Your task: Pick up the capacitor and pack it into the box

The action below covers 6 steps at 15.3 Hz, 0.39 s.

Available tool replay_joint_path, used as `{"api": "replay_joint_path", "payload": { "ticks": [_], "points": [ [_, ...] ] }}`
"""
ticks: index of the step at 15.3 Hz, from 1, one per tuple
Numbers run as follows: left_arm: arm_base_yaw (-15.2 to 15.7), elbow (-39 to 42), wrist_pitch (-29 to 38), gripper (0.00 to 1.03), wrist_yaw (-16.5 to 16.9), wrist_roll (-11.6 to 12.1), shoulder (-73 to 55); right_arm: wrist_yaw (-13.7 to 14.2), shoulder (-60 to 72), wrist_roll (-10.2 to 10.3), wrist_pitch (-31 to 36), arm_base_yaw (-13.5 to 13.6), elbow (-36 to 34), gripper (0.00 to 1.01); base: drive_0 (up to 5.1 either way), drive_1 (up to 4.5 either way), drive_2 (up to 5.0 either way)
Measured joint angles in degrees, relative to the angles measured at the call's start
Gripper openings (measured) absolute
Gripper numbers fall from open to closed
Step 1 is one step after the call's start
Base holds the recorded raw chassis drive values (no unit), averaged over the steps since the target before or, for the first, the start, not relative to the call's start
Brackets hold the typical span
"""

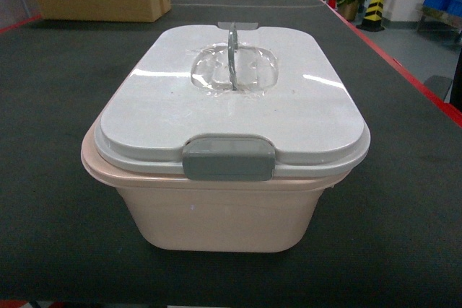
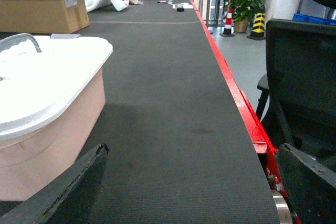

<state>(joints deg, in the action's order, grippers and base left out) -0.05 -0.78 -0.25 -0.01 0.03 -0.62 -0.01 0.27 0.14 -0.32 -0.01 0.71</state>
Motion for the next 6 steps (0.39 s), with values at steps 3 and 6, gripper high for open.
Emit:
{"api": "replay_joint_path", "payload": {
  "ticks": [3,6],
  "points": [
    [0.0,0.0,0.0,0.98,0.0,0.0,0.0,0.0,0.0,0.0,0.0,0.0,0.0,0.98,0.0,0.0,0.0],
    [0.0,0.0,0.0,0.98,0.0,0.0,0.0,0.0,0.0,0.0,0.0,0.0,0.0,0.98,0.0,0.0,0.0]
  ]
}}
